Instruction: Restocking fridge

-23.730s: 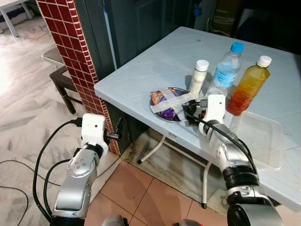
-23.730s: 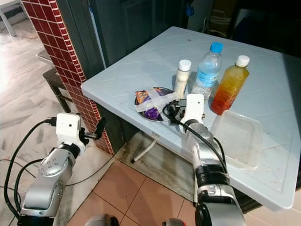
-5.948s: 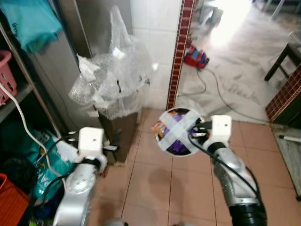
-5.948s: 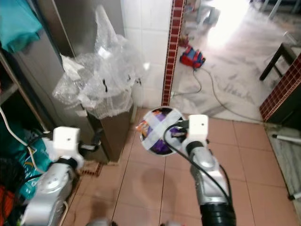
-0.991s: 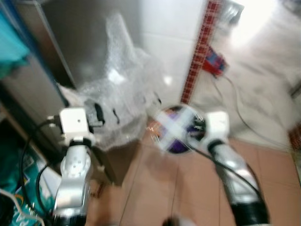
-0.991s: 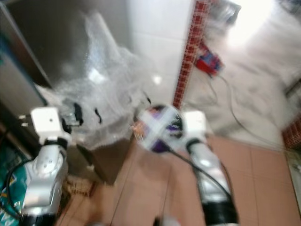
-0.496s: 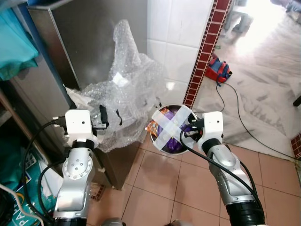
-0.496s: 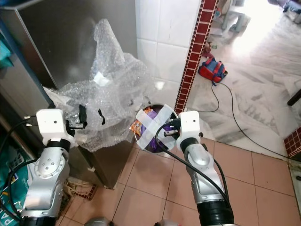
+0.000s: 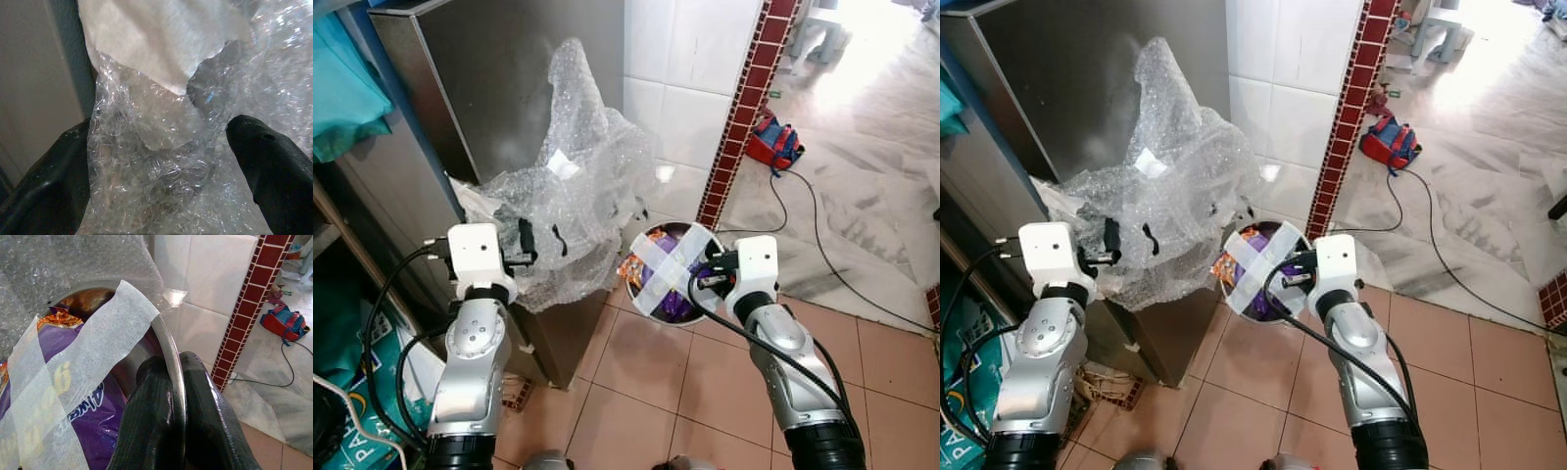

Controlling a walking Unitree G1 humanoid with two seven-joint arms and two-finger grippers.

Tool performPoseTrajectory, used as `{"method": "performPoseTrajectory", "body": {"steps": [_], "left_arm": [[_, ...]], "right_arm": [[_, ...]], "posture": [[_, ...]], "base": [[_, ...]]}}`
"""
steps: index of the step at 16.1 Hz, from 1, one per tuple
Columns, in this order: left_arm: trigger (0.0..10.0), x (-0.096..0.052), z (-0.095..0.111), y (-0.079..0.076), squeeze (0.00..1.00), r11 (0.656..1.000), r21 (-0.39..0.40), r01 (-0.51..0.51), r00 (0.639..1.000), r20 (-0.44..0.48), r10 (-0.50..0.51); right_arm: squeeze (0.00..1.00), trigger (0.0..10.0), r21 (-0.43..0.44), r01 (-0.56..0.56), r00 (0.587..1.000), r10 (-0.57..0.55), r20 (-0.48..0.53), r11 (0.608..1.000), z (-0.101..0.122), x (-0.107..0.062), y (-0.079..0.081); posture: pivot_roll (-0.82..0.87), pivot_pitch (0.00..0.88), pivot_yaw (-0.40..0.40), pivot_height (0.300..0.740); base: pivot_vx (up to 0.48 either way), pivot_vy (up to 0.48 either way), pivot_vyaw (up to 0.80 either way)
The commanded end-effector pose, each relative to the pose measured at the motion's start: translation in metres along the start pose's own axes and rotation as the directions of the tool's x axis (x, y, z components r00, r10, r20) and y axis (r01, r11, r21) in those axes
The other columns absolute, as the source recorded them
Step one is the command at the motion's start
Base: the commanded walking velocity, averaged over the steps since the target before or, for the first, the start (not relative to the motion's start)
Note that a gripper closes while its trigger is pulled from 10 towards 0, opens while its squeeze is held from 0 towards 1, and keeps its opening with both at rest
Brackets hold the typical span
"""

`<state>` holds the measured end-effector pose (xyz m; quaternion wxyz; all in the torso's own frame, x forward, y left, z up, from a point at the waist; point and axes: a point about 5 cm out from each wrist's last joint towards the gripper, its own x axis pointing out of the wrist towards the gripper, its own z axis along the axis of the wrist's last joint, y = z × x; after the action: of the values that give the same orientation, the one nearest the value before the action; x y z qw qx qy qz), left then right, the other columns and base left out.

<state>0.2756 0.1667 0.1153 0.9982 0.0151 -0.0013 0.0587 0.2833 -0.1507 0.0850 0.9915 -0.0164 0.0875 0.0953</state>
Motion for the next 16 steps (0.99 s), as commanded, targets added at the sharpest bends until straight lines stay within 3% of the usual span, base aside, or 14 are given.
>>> {"method": "performPoseTrajectory", "body": {"steps": [1, 7, 9, 10, 12, 16], "left_arm": [[10.0, 0.003, -0.006, 0.001, 0.0, 1.0, -0.006, -0.009, 0.999, -0.038, 0.008], [10.0, 0.025, -0.016, 0.0, 0.0, 0.997, -0.073, -0.015, 0.994, -0.105, 0.007], [10.0, 0.03, -0.022, -0.008, 0.0, 0.993, -0.11, 0.028, 0.989, -0.143, -0.044], [10.0, 0.031, -0.026, -0.017, 0.0, 0.983, -0.154, 0.101, 0.978, -0.167, -0.126], [10.0, 0.03, -0.026, -0.026, 0.0, 0.96, -0.235, 0.153, 0.969, -0.152, -0.192], [10.0, 0.027, -0.035, -0.032, 0.0, 0.947, -0.224, 0.231, 0.945, -0.181, -0.273]], "right_arm": [[0.0, 10.0, -0.003, 0.003, 0.999, -0.003, 0.037, 1.0, 0.009, 0.0, -0.002], [0.0, 10.0, -0.009, 0.009, 1.0, -0.009, 0.028, 1.0, 0.007, -0.004, -0.005], [0.0, 10.0, -0.013, 0.014, 1.0, -0.014, 0.021, 1.0, 0.006, -0.006, -0.007], [0.0, 10.0, -0.013, 0.015, 1.0, -0.015, 0.02, 1.0, 0.006, -0.007, -0.007], [0.0, 10.0, -0.016, 0.013, 1.0, -0.013, 0.017, 1.0, 0.006, -0.007, -0.006], [0.0, 10.0, -0.02, 0.014, 1.0, -0.014, 0.016, 1.0, 0.006, -0.006, -0.006]], "posture": [[0.03, 0.0, -0.012, 0.74], [0.01, 0.0, -0.012, 0.74], [0.0, 0.0, -0.011, 0.74], [0.0, 0.0, -0.012, 0.74], [0.0, 0.0, -0.013, 0.74], [0.01, 0.0, -0.014, 0.74]], "base": [[0.0, 0.0, 0.0], [0.0, 0.0, 0.0], [0.0, 0.0, 0.0], [0.0, 0.0, 0.0], [0.0, 0.0, 0.0], [0.0, 0.0, 0.0]]}}
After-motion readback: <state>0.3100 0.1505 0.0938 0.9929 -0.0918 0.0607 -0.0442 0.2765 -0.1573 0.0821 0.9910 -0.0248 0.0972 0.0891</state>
